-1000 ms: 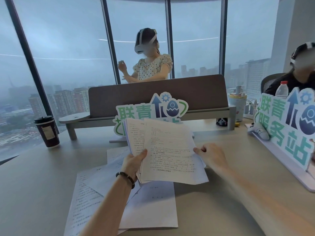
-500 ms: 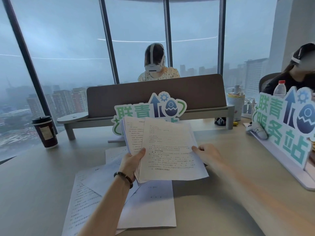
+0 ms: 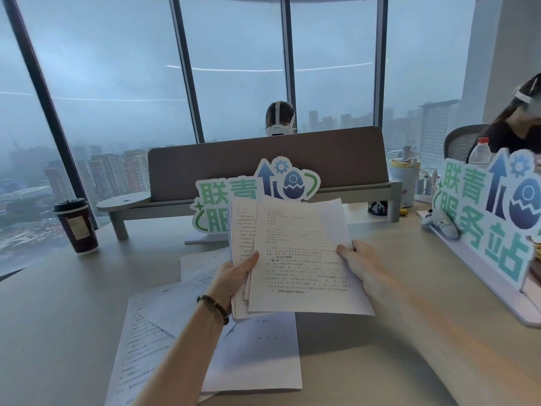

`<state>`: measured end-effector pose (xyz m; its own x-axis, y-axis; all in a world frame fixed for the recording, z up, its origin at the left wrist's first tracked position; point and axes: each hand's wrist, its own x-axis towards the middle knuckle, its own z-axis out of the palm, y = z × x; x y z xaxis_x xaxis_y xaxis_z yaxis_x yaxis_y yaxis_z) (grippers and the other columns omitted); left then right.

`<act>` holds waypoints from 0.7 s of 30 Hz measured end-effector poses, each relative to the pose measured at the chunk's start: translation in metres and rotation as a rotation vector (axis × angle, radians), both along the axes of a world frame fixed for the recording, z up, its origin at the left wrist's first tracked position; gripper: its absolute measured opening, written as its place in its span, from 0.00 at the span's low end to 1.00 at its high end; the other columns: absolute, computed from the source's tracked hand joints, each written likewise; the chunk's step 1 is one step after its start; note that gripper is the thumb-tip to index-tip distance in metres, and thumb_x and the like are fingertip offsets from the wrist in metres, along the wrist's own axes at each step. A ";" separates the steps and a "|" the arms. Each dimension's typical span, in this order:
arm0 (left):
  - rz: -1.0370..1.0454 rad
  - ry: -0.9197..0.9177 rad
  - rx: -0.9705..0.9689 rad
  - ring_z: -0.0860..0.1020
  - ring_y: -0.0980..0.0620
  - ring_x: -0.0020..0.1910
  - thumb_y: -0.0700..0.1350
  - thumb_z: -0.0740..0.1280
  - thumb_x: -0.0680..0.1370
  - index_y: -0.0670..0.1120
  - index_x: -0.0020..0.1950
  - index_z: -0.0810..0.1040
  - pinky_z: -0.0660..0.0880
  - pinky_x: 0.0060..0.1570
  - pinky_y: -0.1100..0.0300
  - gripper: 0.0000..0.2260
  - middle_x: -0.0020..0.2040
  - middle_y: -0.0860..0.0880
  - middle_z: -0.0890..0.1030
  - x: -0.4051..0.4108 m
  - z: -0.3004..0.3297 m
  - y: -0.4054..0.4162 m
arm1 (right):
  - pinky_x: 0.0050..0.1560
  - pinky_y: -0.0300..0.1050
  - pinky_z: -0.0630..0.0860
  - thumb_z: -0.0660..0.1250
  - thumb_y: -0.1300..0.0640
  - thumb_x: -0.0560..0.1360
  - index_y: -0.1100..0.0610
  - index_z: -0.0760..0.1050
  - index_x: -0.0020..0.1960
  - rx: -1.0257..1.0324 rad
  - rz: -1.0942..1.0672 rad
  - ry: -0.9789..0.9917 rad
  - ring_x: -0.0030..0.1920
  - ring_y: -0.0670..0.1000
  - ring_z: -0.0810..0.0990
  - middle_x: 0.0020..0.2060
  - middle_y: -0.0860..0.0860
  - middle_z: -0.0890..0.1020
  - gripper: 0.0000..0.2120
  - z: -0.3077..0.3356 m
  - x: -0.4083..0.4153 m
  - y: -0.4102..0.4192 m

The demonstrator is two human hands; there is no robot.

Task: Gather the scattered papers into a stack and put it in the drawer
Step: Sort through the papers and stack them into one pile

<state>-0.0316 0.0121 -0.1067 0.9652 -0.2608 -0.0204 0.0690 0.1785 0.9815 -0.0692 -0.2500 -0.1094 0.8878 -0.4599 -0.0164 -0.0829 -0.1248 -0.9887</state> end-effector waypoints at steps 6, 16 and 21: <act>-0.050 0.012 0.086 0.84 0.41 0.52 0.46 0.70 0.76 0.40 0.59 0.81 0.80 0.54 0.44 0.14 0.54 0.41 0.85 0.000 -0.003 -0.003 | 0.54 0.57 0.80 0.55 0.46 0.83 0.59 0.71 0.58 0.074 0.044 0.068 0.51 0.57 0.82 0.53 0.55 0.82 0.17 0.002 -0.001 0.004; -0.161 -0.013 0.040 0.83 0.39 0.54 0.42 0.67 0.78 0.39 0.62 0.78 0.79 0.55 0.41 0.13 0.56 0.39 0.84 -0.011 0.002 -0.005 | 0.50 0.52 0.79 0.62 0.66 0.78 0.53 0.74 0.54 0.155 0.171 -0.099 0.52 0.54 0.82 0.54 0.53 0.83 0.10 0.018 -0.018 0.014; -0.094 -0.068 0.014 0.82 0.38 0.55 0.42 0.67 0.78 0.40 0.62 0.78 0.77 0.56 0.37 0.14 0.56 0.40 0.84 -0.011 0.007 -0.005 | 0.45 0.44 0.78 0.64 0.63 0.80 0.46 0.66 0.67 0.006 0.166 -0.301 0.53 0.47 0.81 0.55 0.46 0.81 0.20 0.030 -0.025 0.019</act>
<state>-0.0428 0.0074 -0.0993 0.9359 -0.3501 0.0399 0.0182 0.1610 0.9868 -0.0939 -0.2315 -0.0792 0.9160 -0.3097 0.2549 0.2331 -0.1060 -0.9666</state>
